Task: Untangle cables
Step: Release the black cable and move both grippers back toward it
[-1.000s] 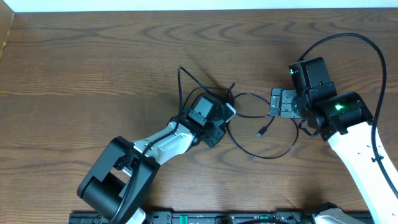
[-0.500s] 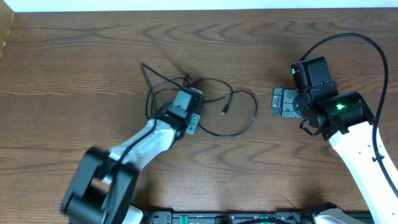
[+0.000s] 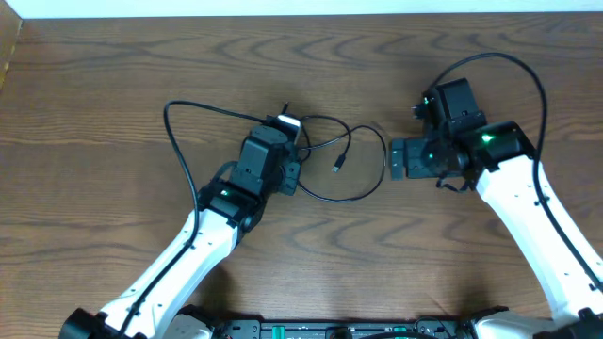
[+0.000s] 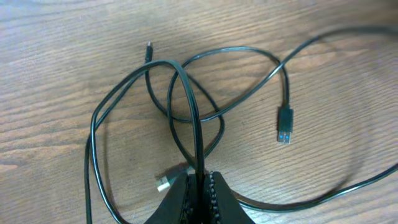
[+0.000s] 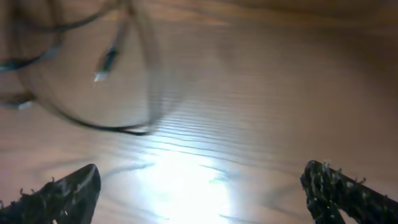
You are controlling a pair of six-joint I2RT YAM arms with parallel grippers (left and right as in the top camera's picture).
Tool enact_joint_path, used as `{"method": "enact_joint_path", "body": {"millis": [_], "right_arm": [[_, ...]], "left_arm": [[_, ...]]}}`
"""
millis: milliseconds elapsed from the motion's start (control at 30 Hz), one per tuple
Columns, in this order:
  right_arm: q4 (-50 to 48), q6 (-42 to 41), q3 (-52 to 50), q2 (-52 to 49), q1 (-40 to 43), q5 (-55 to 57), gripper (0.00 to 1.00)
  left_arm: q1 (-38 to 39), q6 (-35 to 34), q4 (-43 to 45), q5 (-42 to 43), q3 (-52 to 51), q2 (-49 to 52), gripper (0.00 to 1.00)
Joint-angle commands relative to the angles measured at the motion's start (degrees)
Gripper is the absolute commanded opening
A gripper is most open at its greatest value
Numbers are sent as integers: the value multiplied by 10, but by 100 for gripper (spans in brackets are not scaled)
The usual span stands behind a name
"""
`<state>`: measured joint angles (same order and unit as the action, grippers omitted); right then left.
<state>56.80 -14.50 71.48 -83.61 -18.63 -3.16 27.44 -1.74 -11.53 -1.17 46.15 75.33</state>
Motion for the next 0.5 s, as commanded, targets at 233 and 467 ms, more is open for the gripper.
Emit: {"method": "enact_joint_path", "body": {"millis": [233,467], "right_arm": [[-26,159,-4,-20,1,-199,99],[-69,200,-5,-93,-38,-200,99]], "left_arm": [[-1,-10,0,-3,-1,-78,8],[0,-24,-2,-4,-1,-166,8]]}}
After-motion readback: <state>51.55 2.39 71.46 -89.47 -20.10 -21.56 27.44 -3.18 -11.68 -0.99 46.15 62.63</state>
